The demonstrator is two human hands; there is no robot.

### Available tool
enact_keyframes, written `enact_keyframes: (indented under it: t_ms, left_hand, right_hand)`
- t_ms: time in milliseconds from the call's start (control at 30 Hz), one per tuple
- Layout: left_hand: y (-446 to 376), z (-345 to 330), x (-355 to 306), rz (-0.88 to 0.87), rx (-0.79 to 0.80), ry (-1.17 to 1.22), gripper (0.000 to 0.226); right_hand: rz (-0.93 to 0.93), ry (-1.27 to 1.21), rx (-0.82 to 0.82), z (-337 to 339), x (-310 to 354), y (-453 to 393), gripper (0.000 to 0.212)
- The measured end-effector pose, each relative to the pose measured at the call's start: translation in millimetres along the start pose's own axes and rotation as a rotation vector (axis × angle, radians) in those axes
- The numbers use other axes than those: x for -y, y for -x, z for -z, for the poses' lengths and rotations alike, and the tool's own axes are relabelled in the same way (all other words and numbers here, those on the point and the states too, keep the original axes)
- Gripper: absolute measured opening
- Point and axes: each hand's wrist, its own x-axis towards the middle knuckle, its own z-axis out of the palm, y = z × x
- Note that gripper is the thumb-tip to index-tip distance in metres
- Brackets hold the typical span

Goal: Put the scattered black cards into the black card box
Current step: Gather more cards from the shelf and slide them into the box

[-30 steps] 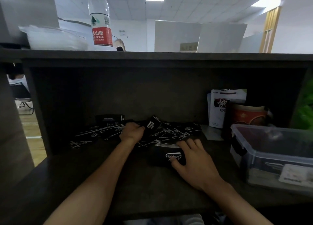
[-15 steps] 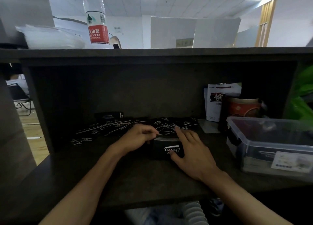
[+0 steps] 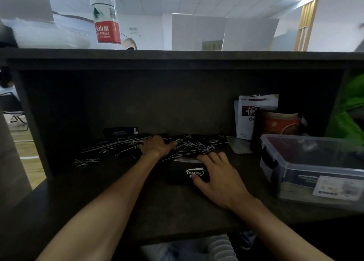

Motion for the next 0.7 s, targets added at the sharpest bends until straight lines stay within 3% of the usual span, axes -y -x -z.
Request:
enact_keyframes:
  t_ms: [200,333,567,633,700]
  left_hand:
    - [-7.1,-10.7,3.8,0.042,-0.107,0.208,0.045]
    - [-5.2,-4.4,4.0,0.077,-0.093,0.325,0.008]
    - [-2.3,5.2,11.4,0.091,-0.006,0.355,0.033]
    - [1.7,7.9,13.7,0.072,-0.006,0.294,0.032]
    - [7.2,10.9,17.5,0.027,-0.105,0.256,0.020]
  right_hand:
    - [0.001,-0.008,-0.004,-0.9,-1.1,-0.6,0.063]
    - [0.010,0.001,-0.021,0.0,0.4,0.8,0.061]
    - [-0.003,0.007,-0.010,-0.5,-0.3,0.7,0.063]
    - [-0.005,0.003,-0.014,-0.7,-0.2,1.0,0.063]
    - [-0.004,0.004,-0.023,-0.5,-0.1,1.6,0.063]
